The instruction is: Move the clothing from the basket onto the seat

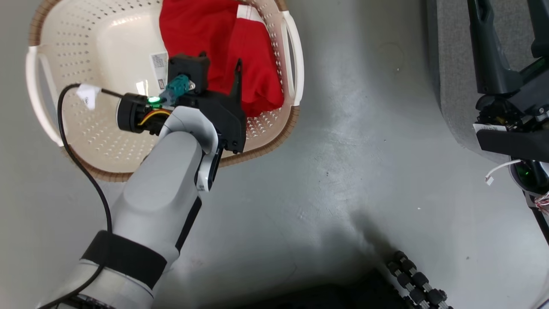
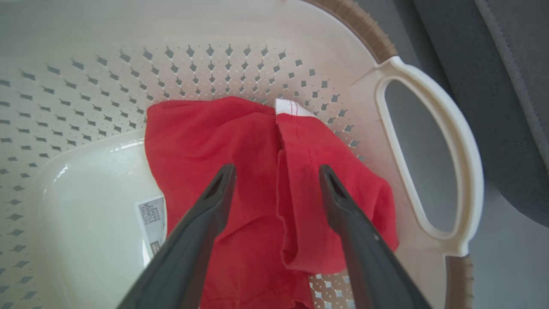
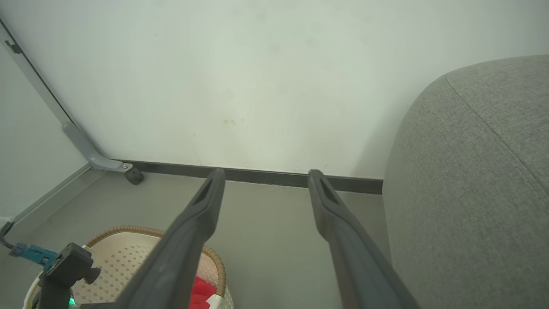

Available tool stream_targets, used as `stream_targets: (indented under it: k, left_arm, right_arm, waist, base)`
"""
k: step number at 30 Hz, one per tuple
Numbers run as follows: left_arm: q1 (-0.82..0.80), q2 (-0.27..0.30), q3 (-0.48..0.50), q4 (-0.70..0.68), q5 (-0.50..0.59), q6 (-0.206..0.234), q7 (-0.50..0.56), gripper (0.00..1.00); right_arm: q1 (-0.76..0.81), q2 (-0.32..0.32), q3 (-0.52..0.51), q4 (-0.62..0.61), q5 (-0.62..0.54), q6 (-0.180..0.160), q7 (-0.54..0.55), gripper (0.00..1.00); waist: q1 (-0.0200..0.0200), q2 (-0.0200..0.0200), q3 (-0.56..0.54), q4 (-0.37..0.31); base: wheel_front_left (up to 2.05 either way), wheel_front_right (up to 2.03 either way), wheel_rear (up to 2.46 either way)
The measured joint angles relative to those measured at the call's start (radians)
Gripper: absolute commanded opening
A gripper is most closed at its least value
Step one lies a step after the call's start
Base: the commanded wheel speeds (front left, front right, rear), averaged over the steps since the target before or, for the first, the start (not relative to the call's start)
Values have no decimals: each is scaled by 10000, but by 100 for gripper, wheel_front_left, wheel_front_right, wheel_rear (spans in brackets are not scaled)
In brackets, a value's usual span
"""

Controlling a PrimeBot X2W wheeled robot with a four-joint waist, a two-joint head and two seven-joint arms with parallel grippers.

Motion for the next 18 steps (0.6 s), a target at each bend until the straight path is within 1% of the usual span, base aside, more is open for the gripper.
stream_targets:
  k: [2,5,12,18]
  left_arm:
    - [-147,2,-67,127,-61,-82,119,100]
    - [-326,-2,-138,330,-307,-82,188,100]
    - [-918,6,-105,911,-299,-67,174,100]
    - [-1026,6,-188,1421,-297,-69,364,100]
  right_arm:
    - [-65,-21,54,-52,58,0,0,100]
    - [-110,-23,144,-128,88,0,0,100]
    - [-128,-48,228,-153,265,0,0,100]
    - [-135,-35,326,-173,345,0,0,100]
  waist:
    - [0,0,118,-59]
    - [0,0,277,-149]
    - [-2,-1,553,-337]
    - [-2,-2,706,-497]
  base:
    - [0,0,0]
    - [0,0,0]
    - [0,0,0]
    - [0,0,0]
